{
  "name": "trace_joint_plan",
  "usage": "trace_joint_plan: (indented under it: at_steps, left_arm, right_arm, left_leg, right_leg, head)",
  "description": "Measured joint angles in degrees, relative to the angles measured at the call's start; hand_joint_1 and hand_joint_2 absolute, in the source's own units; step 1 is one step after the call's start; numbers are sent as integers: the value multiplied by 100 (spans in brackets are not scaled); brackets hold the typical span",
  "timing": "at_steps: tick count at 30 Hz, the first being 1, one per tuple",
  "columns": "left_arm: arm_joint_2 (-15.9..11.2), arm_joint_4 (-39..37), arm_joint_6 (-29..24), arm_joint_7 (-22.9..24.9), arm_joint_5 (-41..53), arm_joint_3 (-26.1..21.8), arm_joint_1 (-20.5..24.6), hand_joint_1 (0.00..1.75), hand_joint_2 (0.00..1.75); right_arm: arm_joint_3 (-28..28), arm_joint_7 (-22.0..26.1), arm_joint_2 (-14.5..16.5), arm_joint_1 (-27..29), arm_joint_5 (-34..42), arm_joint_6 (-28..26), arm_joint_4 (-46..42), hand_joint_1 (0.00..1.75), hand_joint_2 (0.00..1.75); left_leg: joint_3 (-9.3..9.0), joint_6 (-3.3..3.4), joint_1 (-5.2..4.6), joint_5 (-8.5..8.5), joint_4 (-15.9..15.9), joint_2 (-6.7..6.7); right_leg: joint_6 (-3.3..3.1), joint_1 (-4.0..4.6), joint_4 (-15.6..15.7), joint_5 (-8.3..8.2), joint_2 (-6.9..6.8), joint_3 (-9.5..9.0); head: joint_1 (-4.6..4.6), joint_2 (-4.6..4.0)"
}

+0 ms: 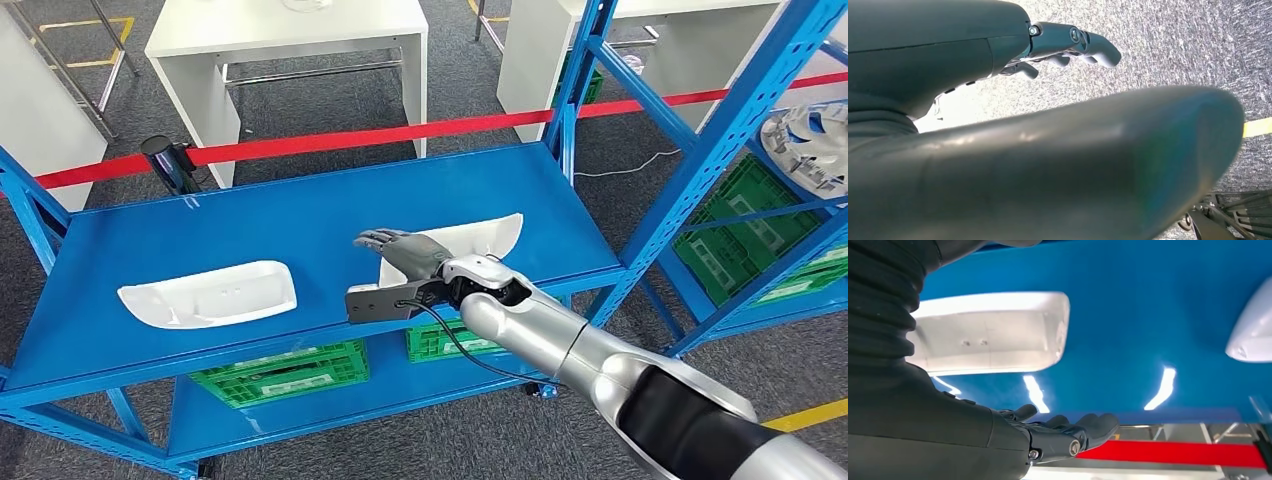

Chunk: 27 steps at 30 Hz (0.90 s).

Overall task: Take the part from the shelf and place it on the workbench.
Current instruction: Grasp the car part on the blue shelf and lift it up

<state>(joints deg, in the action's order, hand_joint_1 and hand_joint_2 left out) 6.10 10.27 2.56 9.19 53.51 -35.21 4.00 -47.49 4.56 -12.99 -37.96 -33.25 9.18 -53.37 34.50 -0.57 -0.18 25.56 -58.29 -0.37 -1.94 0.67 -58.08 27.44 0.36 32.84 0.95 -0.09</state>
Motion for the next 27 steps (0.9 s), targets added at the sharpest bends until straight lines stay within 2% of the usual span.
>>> trace_joint_plan:
  at_steps: [16,20,27]
  left_arm:
    - [0,0,0,69,55,-4,58,0,0]
    - [0,0,0,75,55,-12,64,0,0]
    - [0,0,0,38,51,-100,60,0,0]
  right_arm:
    - [-750,-1089,-589,-10,-757,409,-339,1,175]
    - [-872,-1144,-623,-51,-829,489,-262,175,175]
    - [-1034,-1187,-609,-176,-841,445,52,175,175]
  left_leg:
    - [0,0,0,0,0,0]
    - [0,0,0,0,0,0]
    - [0,0,1,0,1,-2]
  right_leg:
    - [0,0,0,0,0,-3]
    - [1,0,0,0,0,-3]
    - [1,2,0,0,-3,-5]
  head:
    - [1,0]
    - [-1,0]
    - [-1,0]
